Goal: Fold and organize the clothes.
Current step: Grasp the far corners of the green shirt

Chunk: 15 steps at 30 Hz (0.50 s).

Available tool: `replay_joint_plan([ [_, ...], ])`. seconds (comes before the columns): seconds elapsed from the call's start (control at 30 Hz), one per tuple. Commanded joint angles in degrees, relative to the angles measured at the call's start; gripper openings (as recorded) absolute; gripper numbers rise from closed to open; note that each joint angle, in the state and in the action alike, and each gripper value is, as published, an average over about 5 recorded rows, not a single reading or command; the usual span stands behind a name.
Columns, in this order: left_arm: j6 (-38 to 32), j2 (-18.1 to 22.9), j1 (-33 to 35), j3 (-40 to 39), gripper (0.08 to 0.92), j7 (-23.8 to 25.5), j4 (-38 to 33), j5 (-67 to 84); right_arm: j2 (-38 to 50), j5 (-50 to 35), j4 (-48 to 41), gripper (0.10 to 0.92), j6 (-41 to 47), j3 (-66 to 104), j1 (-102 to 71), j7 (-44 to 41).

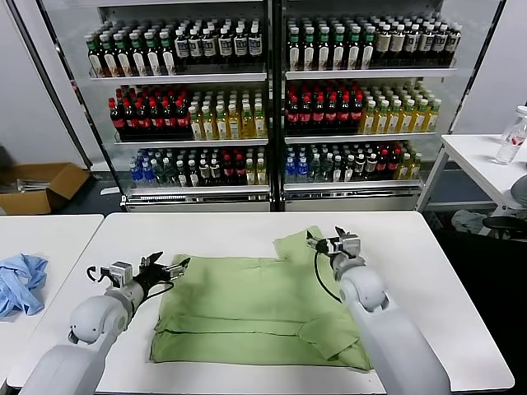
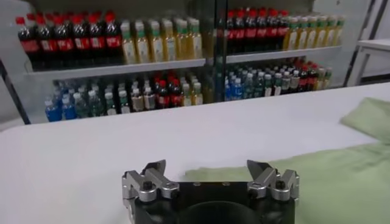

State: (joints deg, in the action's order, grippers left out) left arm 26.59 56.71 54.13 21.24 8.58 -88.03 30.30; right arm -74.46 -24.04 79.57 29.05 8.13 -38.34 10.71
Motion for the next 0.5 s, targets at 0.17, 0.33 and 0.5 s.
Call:
replay_joint_plan([
  [0.17, 0.0, 1.1, -6.2, -1.6, 0.823, 4.4, 9.8, -1.5, -3.6, 2.2, -12.6, 0.823, -2.3, -2.0, 6.7, -1.3],
  [0.33, 0.3, 1.1, -7.0, -1.9, 0.823, 4.9, 10.3, -1.8, -5.1, 2.7, -15.8, 0.823, -3.3, -0.9, 8.2, -1.0],
  [0.5, 0.7, 1.1, -7.4, -2.5, 0.807, 4.6, 10.8, -2.5, -6.2, 3.1, -18.2, 0.785, -3.8, -0.3, 8.9, -1.5],
])
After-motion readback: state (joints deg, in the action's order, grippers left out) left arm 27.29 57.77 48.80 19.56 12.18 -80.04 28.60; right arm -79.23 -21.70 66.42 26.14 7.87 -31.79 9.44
